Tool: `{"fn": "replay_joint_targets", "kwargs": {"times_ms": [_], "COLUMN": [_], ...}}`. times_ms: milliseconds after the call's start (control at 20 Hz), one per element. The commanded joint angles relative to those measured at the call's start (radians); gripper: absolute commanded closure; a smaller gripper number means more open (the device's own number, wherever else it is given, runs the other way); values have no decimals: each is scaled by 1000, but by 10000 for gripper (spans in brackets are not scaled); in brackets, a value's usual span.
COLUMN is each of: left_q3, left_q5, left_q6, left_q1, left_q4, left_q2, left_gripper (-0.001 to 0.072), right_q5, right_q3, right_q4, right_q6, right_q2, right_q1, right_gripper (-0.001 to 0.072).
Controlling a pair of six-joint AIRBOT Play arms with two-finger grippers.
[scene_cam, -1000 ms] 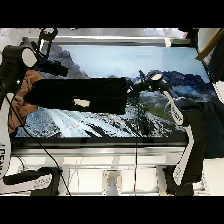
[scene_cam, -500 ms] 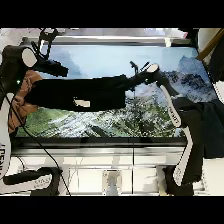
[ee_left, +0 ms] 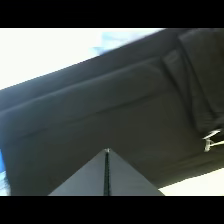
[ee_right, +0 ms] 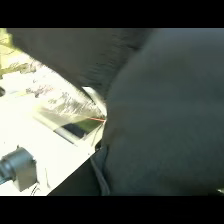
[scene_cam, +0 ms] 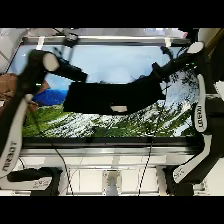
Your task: Fold the clothes and pants, and hang the long-sleeved shirts on hangers.
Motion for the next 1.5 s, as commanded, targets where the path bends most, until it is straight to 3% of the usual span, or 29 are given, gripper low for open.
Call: {"fn": "replay_joint_targets", "kwargs": {"times_ms": [0,300,500,750,1050,1200,1250,1350,1450], "left_q3": [0,0,0,1,1,0,0,0,0], "left_q5": [123,343,347,156,-48,-99,-116,-148,-175], "left_q6": [3,-84,-83,-83,-74,-37,-36,-14,-15], "left_q1": [-163,-293,-269,-87,166,229,241,259,271], "left_q4": [-82,-87,-68,28,35,35,36,45,101], "left_q2": [-169,-389,-391,-209,70,158,177,201,211], "left_gripper": [698,698,698,698,698,698,698,697,698], "right_q5": [38,-8,-130,-336,-678,-929,-1022,-1146,-1159], "right_q3": [2,2,2,2,0,0,0,0,0], "right_q4": [-1,6,6,2,-21,-28,-28,-27,-29], "right_q6": [56,69,63,53,51,-81,-113,-183,-290], "right_q2": [38,38,38,34,-58,-124,-140,-155,-149], "right_q1": [-16,76,182,310,538,669,710,770,799], "right_gripper": [695,695,694,695,695,694,658,350,310]}}
